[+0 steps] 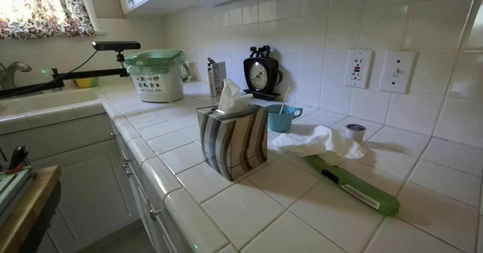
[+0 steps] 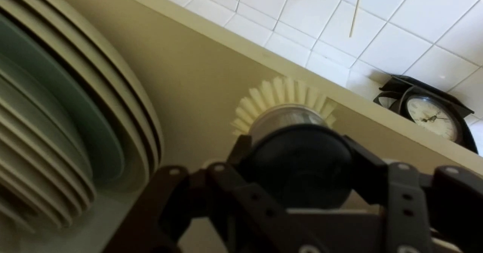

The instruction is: Open the left door of the top cabinet then pick up the blush and put it in the cabinet

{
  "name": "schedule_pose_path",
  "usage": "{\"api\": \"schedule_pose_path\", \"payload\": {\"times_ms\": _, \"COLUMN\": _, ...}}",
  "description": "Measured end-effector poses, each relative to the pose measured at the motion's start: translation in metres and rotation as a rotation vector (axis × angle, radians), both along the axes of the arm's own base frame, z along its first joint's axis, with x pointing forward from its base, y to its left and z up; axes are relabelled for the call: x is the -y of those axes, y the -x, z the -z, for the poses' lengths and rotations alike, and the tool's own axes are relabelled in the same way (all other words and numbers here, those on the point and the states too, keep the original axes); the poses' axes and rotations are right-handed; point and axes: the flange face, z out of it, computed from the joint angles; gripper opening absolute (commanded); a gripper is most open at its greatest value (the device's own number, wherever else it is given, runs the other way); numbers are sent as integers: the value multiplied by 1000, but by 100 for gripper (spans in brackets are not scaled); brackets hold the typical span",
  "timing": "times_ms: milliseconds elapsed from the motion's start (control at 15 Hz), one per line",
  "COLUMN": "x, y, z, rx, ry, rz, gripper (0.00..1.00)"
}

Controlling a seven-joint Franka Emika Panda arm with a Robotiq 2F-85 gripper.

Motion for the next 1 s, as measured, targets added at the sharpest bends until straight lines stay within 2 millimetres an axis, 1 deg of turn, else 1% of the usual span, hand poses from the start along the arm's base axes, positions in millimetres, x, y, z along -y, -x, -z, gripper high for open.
{"api": "schedule_pose_path", "payload": {"times_ms": 200, "x": 1, "y": -8, "z": 1, "rx": 14, "ry": -3, "rz": 1, "gripper": 34}}
{"api": "schedule_pose_path", "payload": {"times_ms": 667, "x": 3, "y": -16, "z": 4, "rx": 34, "ry": -3, "rz": 2, "gripper": 34}}
{"api": "schedule_pose_path", "payload": {"times_ms": 733, "x": 3, "y": -17, "z": 4, "rx": 41, "ry": -5, "rz": 1, "gripper": 61}}
{"api": "schedule_pose_path", "payload": {"times_ms": 800, "x": 2, "y": -19, "z": 5, "rx": 46, "ry": -5, "rz": 1, "gripper": 85}}
{"api": "schedule_pose_path", "payload": {"times_ms": 933, "x": 2, "y": -22, "z": 6, "rx": 57, "ry": -4, "rz": -1, "gripper": 88}}
{"api": "schedule_pose_path", "payload": {"times_ms": 1000, "x": 2, "y": -22, "z": 6, "rx": 62, "ry": -3, "rz": -2, "gripper": 95}}
